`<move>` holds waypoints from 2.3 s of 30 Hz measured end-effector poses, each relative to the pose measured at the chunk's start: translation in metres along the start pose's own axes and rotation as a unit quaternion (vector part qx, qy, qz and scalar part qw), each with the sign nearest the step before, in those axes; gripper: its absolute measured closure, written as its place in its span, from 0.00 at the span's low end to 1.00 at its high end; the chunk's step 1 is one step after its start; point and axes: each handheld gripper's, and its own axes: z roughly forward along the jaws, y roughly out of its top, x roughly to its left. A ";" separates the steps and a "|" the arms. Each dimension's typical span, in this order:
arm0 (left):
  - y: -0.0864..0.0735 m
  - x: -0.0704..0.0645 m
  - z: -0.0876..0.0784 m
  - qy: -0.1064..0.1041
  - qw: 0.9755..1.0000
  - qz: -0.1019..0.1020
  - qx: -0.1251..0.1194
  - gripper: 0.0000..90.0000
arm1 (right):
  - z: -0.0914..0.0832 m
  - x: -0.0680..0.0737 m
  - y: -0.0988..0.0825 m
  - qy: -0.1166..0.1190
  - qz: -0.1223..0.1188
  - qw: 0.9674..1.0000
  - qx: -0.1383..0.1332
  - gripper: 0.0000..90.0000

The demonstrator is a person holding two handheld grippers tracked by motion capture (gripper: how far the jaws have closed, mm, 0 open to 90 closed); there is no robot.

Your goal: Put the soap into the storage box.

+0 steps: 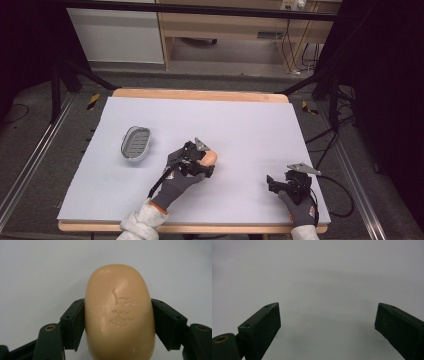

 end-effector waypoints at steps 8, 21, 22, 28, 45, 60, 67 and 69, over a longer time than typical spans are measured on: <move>-0.012 0.014 -0.022 0.002 1.000 -0.005 -0.011 0.34 | 0.001 0.000 0.000 -0.002 0.000 1.000 0.001 0.07; -0.034 0.033 -0.050 0.009 0.999 -0.022 -0.028 0.34 | 0.001 0.000 0.000 -0.004 0.002 1.000 0.001 0.07; -0.035 0.034 -0.051 0.011 0.999 -0.024 -0.030 0.34 | 0.001 0.000 0.000 -0.004 0.002 1.000 0.001 0.07; -0.040 0.044 -0.058 0.020 0.998 -0.040 -0.041 0.35 | 0.001 0.000 0.000 -0.003 0.001 1.000 -0.001 0.07; -0.046 0.084 -0.093 0.051 0.993 -0.082 -0.072 0.35 | 0.000 0.000 0.000 -0.001 -0.005 1.000 -0.003 0.07; -0.047 0.120 -0.103 0.078 0.987 -0.112 -0.082 0.35 | 0.001 0.001 0.001 -0.003 -0.010 1.000 -0.003 0.07; -0.049 0.134 -0.103 0.088 0.985 -0.124 -0.080 0.35 | 0.002 0.001 0.001 -0.005 -0.007 1.000 0.000 0.07; -0.049 0.139 -0.103 0.091 0.984 -0.128 -0.079 0.35 | 0.002 0.001 0.001 -0.006 -0.005 1.000 0.001 0.07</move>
